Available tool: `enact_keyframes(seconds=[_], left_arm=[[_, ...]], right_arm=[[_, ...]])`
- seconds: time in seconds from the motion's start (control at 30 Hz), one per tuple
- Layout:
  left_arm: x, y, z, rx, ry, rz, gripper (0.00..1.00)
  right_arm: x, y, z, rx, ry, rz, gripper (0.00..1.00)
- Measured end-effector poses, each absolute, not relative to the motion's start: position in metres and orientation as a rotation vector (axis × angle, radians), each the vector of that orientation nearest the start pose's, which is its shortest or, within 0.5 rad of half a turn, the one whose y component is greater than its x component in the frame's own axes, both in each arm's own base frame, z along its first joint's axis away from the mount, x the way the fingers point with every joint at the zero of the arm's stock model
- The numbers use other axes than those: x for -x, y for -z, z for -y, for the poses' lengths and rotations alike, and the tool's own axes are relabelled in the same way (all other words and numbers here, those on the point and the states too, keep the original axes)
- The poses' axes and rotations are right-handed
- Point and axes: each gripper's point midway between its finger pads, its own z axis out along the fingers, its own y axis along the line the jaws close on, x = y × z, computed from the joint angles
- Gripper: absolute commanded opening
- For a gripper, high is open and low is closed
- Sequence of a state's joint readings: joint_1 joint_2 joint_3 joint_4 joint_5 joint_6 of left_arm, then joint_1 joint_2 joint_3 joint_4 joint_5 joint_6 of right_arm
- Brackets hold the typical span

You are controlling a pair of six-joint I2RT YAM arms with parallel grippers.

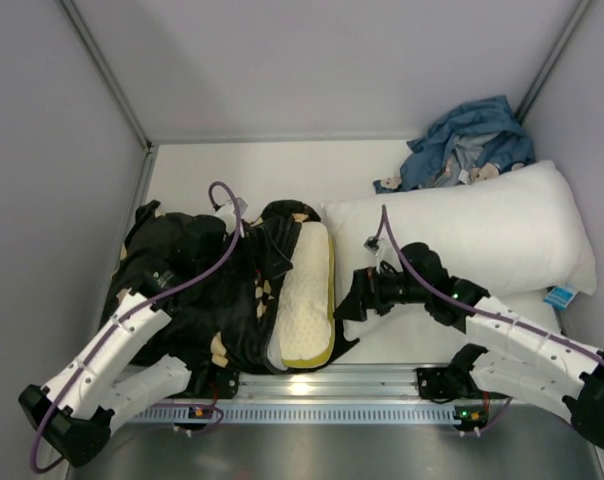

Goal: Remove the pillowcase from the pillow

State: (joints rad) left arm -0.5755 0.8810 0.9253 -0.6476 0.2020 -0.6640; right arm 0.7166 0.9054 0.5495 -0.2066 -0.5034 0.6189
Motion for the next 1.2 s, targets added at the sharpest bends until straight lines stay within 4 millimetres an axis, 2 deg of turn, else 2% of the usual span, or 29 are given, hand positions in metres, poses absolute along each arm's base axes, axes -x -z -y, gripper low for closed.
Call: enact_keyframes(seconds=[0.1,0.2,0.4,0.53,0.7,0.9,1.07,1.2], left_arm=[[-0.196,-0.227,0.194,-0.002,0.878,-2.299,0.99],[-0.195,-0.226,0.189,0.016,0.854,-2.298,0.99],[-0.190,-0.218,0.183,0.042,0.829,-2.317,0.99],[-0.187,-0.209,0.181,0.053,0.819,-2.346,0.99],[-0.185,-0.206,0.181,0.073,0.823,-2.356,0.99],[-0.182,-0.211,0.180,0.076,0.843,-2.338,0.99],[-0.178,-0.215,0.178,0.076,0.858,-2.317,0.99],[-0.176,-0.217,0.177,0.074,0.866,-2.306,0.99]], right_arm=[[-0.102,-0.138,-0.277,0.582,-1.290,-2.359,0.99],[-0.082,-0.131,-0.286,0.647,-1.295,-2.387,0.99],[-0.079,-0.115,-0.300,0.615,-1.322,-2.396,0.99],[-0.088,-0.106,-0.311,0.587,-1.305,-2.401,0.99],[-0.117,-0.106,-0.324,0.509,-1.212,-2.381,0.99],[-0.175,-0.125,-0.348,0.373,-1.214,-2.329,1.00],[-0.227,-0.124,-0.350,0.219,-1.241,-2.305,0.99],[-0.258,-0.127,-0.354,0.138,-1.294,-2.262,0.99]])
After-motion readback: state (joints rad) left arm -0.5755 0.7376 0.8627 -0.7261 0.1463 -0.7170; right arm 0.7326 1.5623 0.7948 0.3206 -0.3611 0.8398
